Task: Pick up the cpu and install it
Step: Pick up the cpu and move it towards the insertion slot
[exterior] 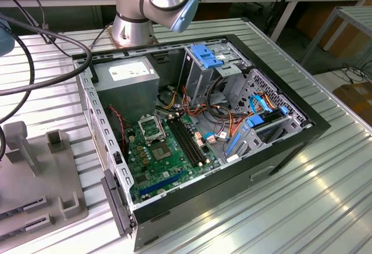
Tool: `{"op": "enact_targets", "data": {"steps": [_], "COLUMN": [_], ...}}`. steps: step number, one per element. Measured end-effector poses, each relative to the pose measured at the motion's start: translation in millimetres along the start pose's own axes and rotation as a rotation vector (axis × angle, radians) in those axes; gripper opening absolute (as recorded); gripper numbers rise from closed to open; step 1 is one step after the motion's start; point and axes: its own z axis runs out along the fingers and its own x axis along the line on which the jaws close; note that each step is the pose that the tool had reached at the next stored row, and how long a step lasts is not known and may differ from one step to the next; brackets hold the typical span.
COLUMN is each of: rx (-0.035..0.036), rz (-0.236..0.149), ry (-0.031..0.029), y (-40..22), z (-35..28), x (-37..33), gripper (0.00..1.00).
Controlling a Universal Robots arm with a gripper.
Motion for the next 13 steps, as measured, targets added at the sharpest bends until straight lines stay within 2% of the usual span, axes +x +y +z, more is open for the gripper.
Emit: {"op": "enact_targets", "data": {"steps": [4, 5, 13], "rx": [0.0001, 0.0, 0.0], "rz": [0.0, 0.0, 0.0], "ry": [0.0001, 0.0001, -0.0001], "y": [0.0, 0.0, 0.0], "z": [-0.1, -0.1, -0.1], "x": [0.0, 0.0, 0.0], "gripper": [0.54, 0.47, 0.47]}}
